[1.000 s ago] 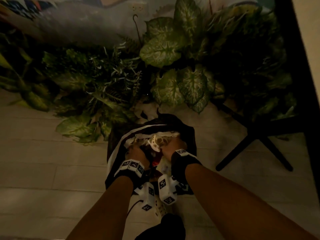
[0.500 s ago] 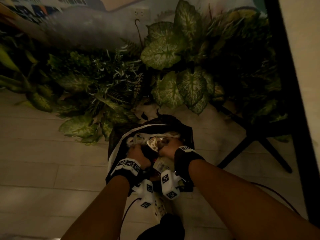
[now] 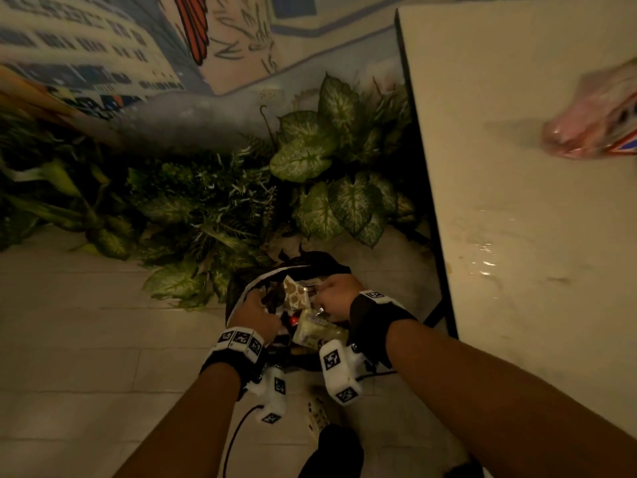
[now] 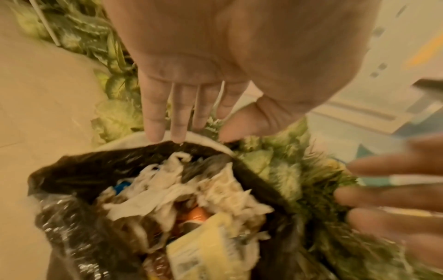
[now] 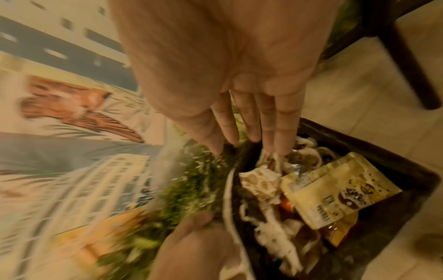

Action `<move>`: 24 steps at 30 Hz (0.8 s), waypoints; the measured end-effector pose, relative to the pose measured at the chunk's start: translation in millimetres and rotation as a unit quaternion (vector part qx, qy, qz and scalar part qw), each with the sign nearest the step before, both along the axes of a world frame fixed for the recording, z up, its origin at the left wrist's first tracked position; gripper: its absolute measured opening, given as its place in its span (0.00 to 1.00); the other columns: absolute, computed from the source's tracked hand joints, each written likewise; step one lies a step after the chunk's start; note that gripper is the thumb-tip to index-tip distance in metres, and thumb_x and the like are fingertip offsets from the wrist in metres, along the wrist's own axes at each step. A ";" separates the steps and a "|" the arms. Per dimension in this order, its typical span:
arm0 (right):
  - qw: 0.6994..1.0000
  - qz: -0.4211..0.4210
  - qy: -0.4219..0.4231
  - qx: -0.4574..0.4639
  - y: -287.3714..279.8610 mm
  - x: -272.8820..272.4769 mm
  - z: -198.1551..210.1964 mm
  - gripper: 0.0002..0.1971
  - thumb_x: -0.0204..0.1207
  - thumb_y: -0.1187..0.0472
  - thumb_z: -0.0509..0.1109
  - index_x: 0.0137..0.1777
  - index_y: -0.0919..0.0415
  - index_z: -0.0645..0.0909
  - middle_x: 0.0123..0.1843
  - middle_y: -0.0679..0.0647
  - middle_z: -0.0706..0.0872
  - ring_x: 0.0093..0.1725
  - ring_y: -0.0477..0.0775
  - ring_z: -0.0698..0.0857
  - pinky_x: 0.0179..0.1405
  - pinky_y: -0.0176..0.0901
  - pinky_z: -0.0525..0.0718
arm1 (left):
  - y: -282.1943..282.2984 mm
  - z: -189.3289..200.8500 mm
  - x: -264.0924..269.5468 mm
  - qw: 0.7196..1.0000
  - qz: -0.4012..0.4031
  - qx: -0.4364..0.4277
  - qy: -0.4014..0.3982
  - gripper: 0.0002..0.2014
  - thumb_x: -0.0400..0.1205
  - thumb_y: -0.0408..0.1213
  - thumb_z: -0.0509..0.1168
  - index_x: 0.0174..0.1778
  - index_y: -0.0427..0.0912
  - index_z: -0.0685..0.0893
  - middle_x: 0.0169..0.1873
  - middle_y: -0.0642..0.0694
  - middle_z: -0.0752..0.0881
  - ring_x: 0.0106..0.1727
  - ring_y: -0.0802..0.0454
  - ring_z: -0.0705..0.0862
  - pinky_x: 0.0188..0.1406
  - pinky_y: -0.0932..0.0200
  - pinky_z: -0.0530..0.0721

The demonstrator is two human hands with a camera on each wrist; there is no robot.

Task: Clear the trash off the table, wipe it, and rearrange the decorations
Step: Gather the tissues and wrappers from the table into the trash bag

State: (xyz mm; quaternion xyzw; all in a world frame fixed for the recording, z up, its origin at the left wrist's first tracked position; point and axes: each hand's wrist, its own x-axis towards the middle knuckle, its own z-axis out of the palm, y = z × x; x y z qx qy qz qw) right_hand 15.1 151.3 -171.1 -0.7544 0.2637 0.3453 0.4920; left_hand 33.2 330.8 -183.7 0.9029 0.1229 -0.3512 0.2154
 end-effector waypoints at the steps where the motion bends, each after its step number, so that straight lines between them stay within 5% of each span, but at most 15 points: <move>1: 0.999 -0.021 -0.017 0.018 -2.2 -4.9 13.5 0.14 0.73 0.62 0.70 0.57 0.64 0.83 0.54 0.63 0.87 0.48 0.58 0.86 0.55 0.55 0.88 | -4.5 12.7 -1.6 1.000 -0.001 0.001 -0.015 0.29 0.77 0.38 0.64 0.76 0.46 0.68 0.66 0.37 0.80 0.59 0.38 0.81 0.57 0.53 0.79; 3: 0.998 -0.023 -0.030 0.057 -10.2 -17.7 46.6 0.04 0.74 0.64 0.69 0.46 0.62 0.83 0.46 0.61 0.84 0.42 0.57 0.84 0.51 0.55 0.89 | -16.6 34.1 -3.2 0.998 -0.025 0.012 -0.056 0.24 0.78 0.39 0.63 0.72 0.42 0.72 0.63 0.36 0.81 0.57 0.38 0.81 0.54 0.52 0.80; 6: 0.992 0.004 -0.052 0.115 -30.6 -38.3 101.1 0.08 0.77 0.62 0.69 0.36 0.55 0.79 0.45 0.56 0.85 0.46 0.58 0.87 0.47 0.52 0.88 | -44.1 70.5 -1.8 0.985 -0.100 0.026 -0.136 0.19 0.78 0.38 0.65 0.65 0.39 0.78 0.61 0.38 0.82 0.61 0.37 0.81 0.57 0.50 0.79; 8: 0.987 0.019 -0.095 0.125 -52.8 -54.7 136.4 0.07 0.78 0.61 0.70 0.38 0.52 0.80 0.44 0.54 0.85 0.42 0.56 0.87 0.44 0.50 0.89 | -68.5 96.6 -0.5 0.975 -0.119 0.010 -0.189 0.18 0.77 0.37 0.67 0.63 0.39 0.81 0.58 0.39 0.85 0.59 0.39 0.83 0.54 0.52 0.80; 14: 0.978 0.039 -0.186 0.080 -154.1 -110.5 212.6 0.07 0.77 0.60 0.71 0.51 0.63 0.85 0.45 0.58 0.87 0.43 0.59 0.88 0.39 0.51 0.88 | -147.1 170.0 -8.0 0.939 -0.137 -0.070 -0.309 0.12 0.76 0.32 0.70 0.55 0.38 0.85 0.44 0.42 0.87 0.49 0.43 0.84 0.50 0.56 0.77; 18: 0.977 0.019 -0.208 0.048 -240.9 -150.2 229.9 0.08 0.77 0.61 0.70 0.51 0.65 0.85 0.45 0.57 0.87 0.36 0.50 0.86 0.30 0.40 0.85 | -202.7 202.6 -28.6 0.921 -0.159 -0.100 -0.342 0.09 0.77 0.33 0.71 0.52 0.39 0.86 0.42 0.45 0.87 0.43 0.49 0.82 0.49 0.56 0.78; 24: 0.980 -0.005 -0.200 -0.012 -361.9 -204.8 242.3 0.05 0.76 0.63 0.72 0.49 0.63 0.85 0.42 0.56 0.89 0.35 0.48 0.87 0.31 0.43 0.85 | -284.0 227.9 -67.6 0.930 -0.144 -0.105 -0.320 0.08 0.77 0.34 0.71 0.51 0.39 0.86 0.44 0.45 0.86 0.45 0.49 0.81 0.51 0.57 0.77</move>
